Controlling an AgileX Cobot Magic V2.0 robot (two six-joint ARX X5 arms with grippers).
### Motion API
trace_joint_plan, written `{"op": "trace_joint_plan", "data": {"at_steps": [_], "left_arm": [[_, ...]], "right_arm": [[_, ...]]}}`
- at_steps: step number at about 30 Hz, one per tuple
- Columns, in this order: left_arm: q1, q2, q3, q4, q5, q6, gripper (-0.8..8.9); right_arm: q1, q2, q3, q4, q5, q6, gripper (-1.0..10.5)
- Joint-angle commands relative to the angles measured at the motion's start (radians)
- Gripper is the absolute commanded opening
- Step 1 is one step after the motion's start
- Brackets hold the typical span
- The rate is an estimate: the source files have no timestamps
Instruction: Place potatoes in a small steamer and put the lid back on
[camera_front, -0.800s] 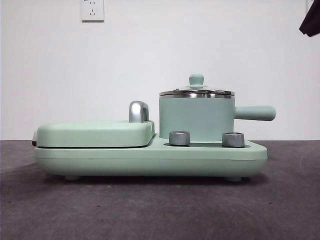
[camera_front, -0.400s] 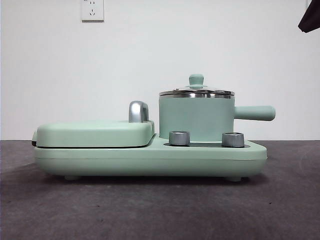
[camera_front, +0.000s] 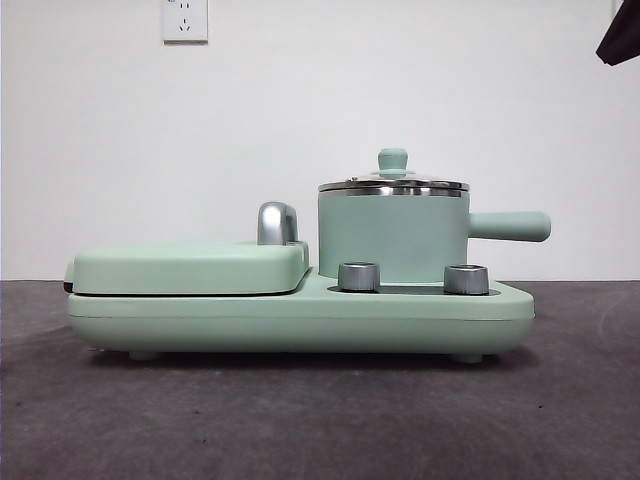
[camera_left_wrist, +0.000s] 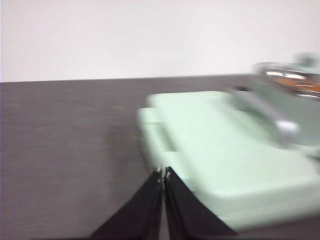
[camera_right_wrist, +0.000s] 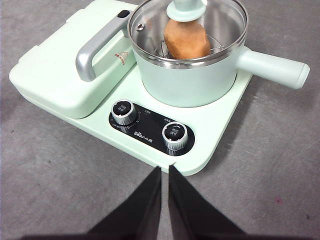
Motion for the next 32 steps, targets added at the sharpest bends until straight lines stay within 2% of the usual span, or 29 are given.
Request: {"op": "trace_joint_plan", "data": {"at_steps": [1, 4, 7, 12, 24, 25, 28, 30, 32], "left_arm": [[0.039, -0.063, -0.090, 0.082, -0.080, -0.034, 0.06], [0.064, -0.090, -0.154, 0.132, -0.133, -0.070, 0.06], [0.069, -0.090, -0.192, 0.142, -0.133, -0.071, 0.06], [0.069, -0.090, -0.192, 0.051, -0.133, -0.074, 0.06], [0.069, -0.090, -0.192, 0.056, -0.132, -0.074, 0.06], [0.069, -0.090, -0.192, 0.056, -0.132, -0.074, 0.06], [0.069, -0.090, -0.192, 0.056, -0.132, -0.074, 0.06], [0.069, -0.090, -0.192, 0.056, -0.132, -0.074, 0.06], [0.069, -0.090, -0.192, 0.056, -0.132, -0.074, 0.06]], "right_arm": [[0.005, 0.002, 0.006, 0.011, 0.000, -0.007, 0.2], [0.005, 0.002, 0.006, 0.011, 0.000, -0.007, 0.2], [0.005, 0.002, 0.006, 0.011, 0.000, -0.007, 0.2], [0.005, 0.002, 0.006, 0.011, 0.000, -0.007, 0.2], [0.005, 0.002, 0.006, 0.011, 0.000, -0.008, 0.2], [0.005, -0.003, 0.006, 0.020, 0.009, -0.062, 0.2], [-0.013, -0.058, -0.024, 0.032, 0.024, -0.145, 0.2], [-0.042, -0.134, -0.108, 0.105, 0.026, -0.196, 0.2], [-0.095, -0.226, -0.229, 0.213, 0.028, -0.212, 0.2]]}}
